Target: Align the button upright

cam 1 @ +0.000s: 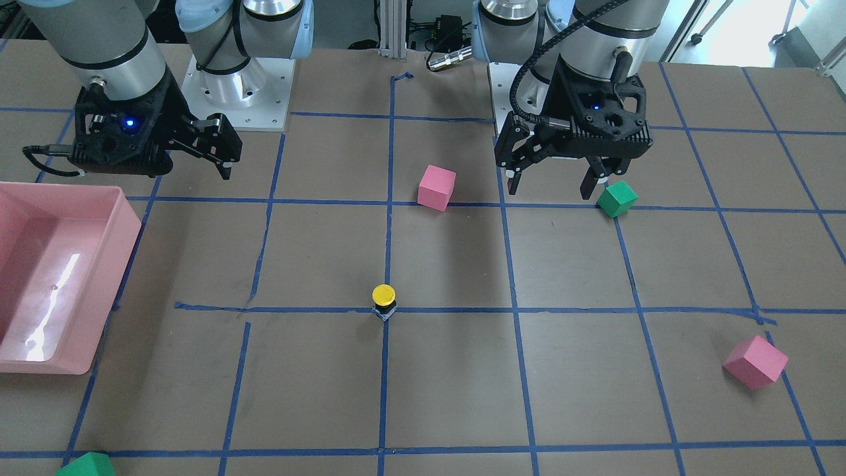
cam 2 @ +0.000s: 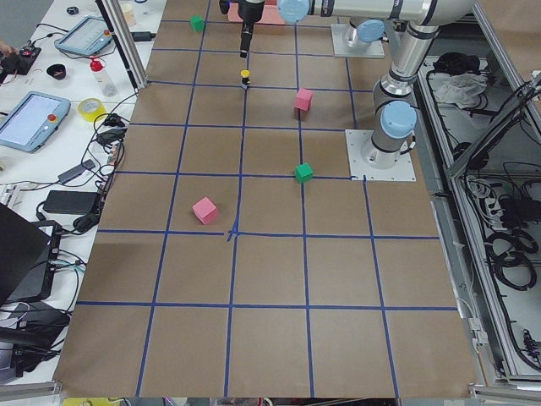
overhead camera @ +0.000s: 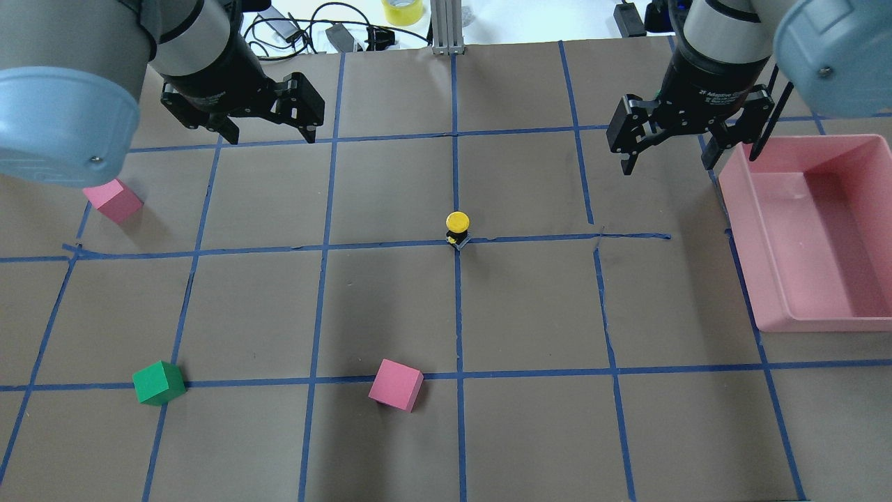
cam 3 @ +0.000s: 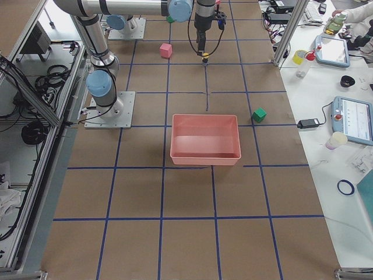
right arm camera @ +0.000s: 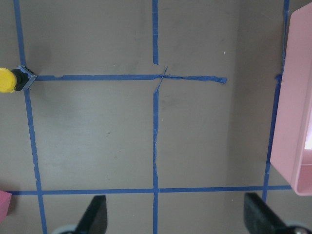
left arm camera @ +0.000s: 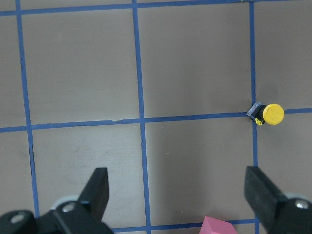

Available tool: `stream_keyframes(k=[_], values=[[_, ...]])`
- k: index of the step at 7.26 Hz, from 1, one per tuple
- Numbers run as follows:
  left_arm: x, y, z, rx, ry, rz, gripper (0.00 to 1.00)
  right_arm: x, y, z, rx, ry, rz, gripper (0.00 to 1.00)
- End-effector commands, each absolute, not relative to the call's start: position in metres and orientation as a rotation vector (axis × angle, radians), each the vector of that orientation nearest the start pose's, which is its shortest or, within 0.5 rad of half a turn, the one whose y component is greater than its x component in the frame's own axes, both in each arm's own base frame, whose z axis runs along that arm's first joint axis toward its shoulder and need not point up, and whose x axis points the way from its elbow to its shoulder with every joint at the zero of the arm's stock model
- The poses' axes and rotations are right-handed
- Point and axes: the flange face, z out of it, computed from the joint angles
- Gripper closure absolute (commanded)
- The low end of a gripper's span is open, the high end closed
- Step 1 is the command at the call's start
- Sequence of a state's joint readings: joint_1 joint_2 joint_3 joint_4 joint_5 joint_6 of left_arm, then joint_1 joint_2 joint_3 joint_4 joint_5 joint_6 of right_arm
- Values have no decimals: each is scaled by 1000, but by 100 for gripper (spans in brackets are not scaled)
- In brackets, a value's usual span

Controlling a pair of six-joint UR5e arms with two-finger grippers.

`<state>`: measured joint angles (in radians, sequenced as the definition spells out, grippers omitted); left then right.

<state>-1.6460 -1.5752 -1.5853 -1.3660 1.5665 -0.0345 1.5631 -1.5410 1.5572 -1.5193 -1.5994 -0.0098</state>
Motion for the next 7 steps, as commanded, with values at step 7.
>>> stream_keyframes(k=[7], values=[[-166,-494,491,49,3149,-239,0,126,-499,476,3,3170,102,0]])
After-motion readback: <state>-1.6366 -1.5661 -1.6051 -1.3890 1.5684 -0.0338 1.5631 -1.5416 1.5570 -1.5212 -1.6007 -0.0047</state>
